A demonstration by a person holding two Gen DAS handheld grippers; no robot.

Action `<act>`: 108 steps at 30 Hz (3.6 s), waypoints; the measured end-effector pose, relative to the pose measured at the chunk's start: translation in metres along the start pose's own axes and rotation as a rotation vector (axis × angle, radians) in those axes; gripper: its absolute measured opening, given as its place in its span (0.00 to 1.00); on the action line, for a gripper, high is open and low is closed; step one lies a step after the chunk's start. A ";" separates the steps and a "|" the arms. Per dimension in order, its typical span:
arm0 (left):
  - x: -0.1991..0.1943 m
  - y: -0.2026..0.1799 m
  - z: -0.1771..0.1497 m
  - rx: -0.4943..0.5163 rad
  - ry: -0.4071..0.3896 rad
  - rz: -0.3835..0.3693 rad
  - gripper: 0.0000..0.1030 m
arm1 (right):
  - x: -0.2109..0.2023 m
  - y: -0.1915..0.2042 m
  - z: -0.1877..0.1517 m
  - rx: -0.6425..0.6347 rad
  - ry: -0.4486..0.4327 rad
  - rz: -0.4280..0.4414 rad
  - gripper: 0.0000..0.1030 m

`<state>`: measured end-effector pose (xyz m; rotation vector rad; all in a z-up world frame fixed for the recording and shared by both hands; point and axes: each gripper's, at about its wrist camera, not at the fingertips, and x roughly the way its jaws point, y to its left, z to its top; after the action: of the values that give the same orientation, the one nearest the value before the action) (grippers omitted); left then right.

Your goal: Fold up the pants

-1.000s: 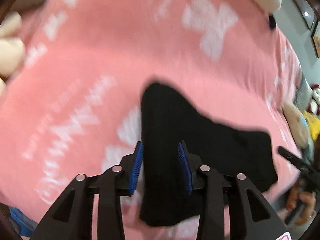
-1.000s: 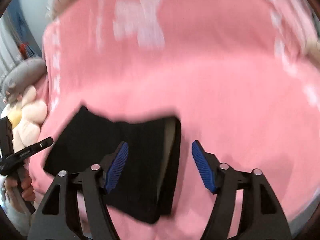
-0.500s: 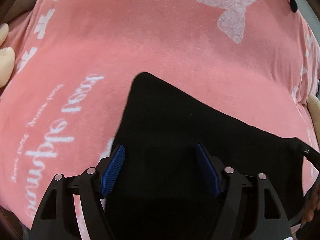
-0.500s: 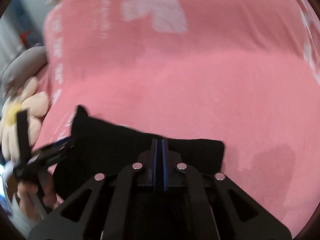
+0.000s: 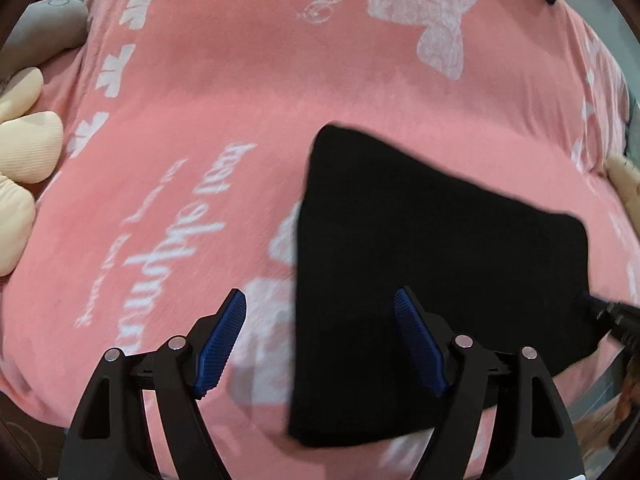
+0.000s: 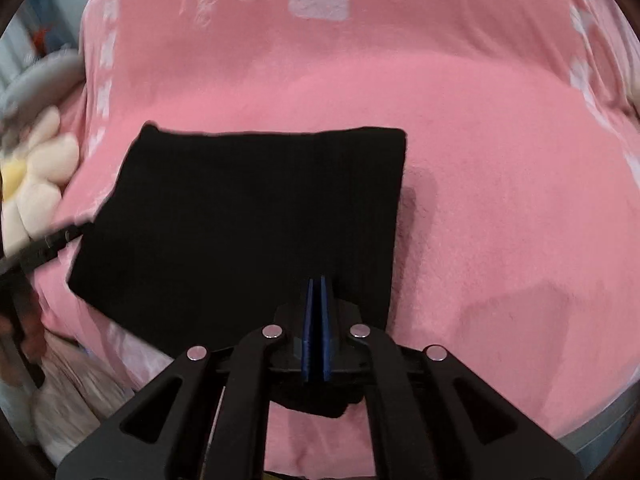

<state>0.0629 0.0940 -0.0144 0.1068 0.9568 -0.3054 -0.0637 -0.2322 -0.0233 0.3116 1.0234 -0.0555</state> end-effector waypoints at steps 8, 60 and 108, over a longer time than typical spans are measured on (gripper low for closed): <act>-0.023 0.046 -0.007 -0.085 -0.066 0.066 0.72 | 0.049 0.076 -0.006 -0.113 0.075 0.088 0.06; 0.007 -0.024 0.003 0.038 -0.035 0.049 0.82 | -0.001 0.018 0.092 0.005 -0.120 0.184 0.03; 0.061 -0.028 -0.006 -0.090 0.172 -0.172 0.95 | 0.052 -0.018 0.004 0.320 0.060 0.242 0.96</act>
<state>0.0830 0.0561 -0.0666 -0.0324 1.1520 -0.4156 -0.0366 -0.2458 -0.0690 0.7300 1.0294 0.0093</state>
